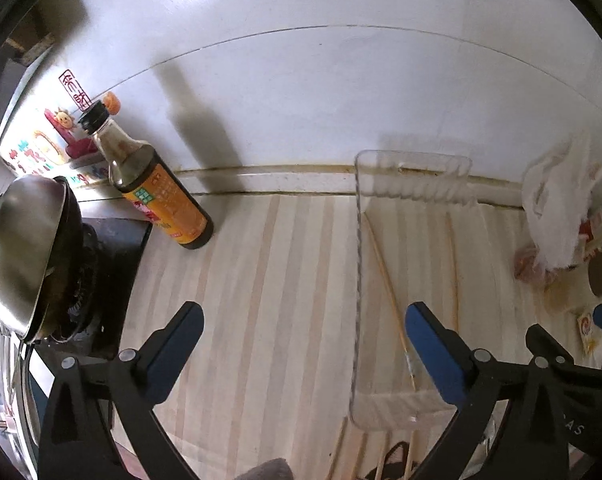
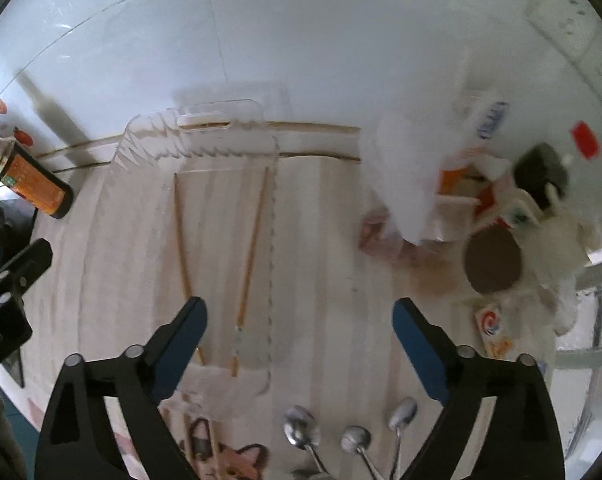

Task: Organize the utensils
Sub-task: 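Move both open tools back toward the remaining chopsticks, then grasp a chopstick with the left tool while the right tool grasps another chopstick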

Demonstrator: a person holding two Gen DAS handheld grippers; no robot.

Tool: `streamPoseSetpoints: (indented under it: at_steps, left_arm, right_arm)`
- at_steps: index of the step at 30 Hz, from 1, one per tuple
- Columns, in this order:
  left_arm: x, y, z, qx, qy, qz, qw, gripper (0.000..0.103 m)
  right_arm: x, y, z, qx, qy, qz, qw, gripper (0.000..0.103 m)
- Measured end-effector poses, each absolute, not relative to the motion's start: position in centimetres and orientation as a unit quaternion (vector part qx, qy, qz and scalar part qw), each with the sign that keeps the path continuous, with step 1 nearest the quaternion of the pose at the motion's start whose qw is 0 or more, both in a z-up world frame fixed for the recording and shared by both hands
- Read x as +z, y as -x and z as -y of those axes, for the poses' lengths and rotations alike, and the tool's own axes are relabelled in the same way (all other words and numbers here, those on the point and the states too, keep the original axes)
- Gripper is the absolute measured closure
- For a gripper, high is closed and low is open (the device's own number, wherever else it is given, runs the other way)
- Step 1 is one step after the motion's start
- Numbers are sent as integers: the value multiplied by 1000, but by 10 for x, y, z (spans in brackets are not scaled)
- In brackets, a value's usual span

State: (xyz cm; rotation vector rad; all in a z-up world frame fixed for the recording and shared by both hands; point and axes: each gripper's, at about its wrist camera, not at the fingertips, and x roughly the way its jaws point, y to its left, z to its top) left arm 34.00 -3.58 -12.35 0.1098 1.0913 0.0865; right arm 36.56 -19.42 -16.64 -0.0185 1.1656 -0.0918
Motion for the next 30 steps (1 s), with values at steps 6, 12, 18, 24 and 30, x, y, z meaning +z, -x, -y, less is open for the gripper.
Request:
streamPoseSetpoints:
  at_steps: [6, 12, 18, 24, 30]
  left_arm:
    - [-110, -310, 39, 36, -48, -496, 866, 0]
    - [-84, -278, 43, 16, -41, -470, 882, 0]
    - [-56, -247, 42, -7, -32, -448, 894, 0]
    - [-35, -216, 35, -23, -19, -433, 901, 0]
    - [-52, -203, 25, -12, -20, -449, 893, 0]
  right_arm:
    - [-151, -326, 201, -67, 19, -508, 858, 1]
    - [-121, -289, 206, -78, 16, -467, 881, 1]
    - [-85, -250, 210, -79, 3, -429, 900, 1]
    - [-57, -214, 212, -76, -18, -400, 913, 1]
    - [-57, -192, 209, -62, -44, -409, 909, 1]
